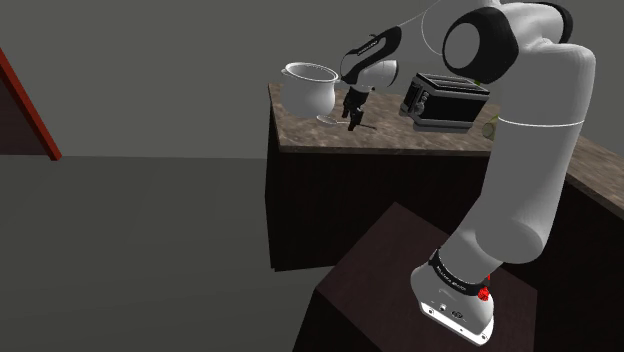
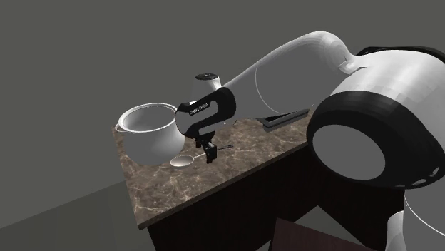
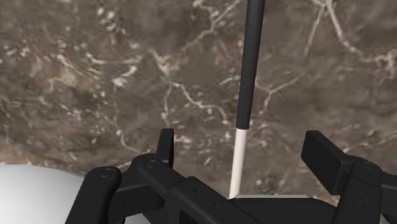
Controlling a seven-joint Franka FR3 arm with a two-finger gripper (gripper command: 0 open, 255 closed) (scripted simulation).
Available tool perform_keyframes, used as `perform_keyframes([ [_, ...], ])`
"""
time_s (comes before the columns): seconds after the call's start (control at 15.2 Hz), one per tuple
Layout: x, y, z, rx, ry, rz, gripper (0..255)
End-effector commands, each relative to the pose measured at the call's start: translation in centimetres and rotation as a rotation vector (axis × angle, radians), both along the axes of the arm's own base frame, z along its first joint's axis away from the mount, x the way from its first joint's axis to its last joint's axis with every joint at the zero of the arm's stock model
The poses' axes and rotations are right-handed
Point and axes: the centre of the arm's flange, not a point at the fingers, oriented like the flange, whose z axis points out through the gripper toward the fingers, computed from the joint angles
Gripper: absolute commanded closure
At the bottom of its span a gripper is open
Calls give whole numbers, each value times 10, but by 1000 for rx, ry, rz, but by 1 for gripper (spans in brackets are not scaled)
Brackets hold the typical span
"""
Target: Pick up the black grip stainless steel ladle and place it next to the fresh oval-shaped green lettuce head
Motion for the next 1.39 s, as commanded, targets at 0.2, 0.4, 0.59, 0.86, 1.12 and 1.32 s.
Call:
perform_keyframes([
  [0.2, 0, 0, 0, 0, 0, 0, 255],
  [0.4, 0, 0, 0, 0, 0, 0, 255],
  [0.59, 0, 0, 0, 0, 0, 0, 255],
  [0.86, 0, 0, 10, 0, 0, 0, 255],
  [1.12, 0, 0, 32, 0, 0, 0, 255],
  [1.32, 0, 0, 47, 0, 0, 0, 255],
])
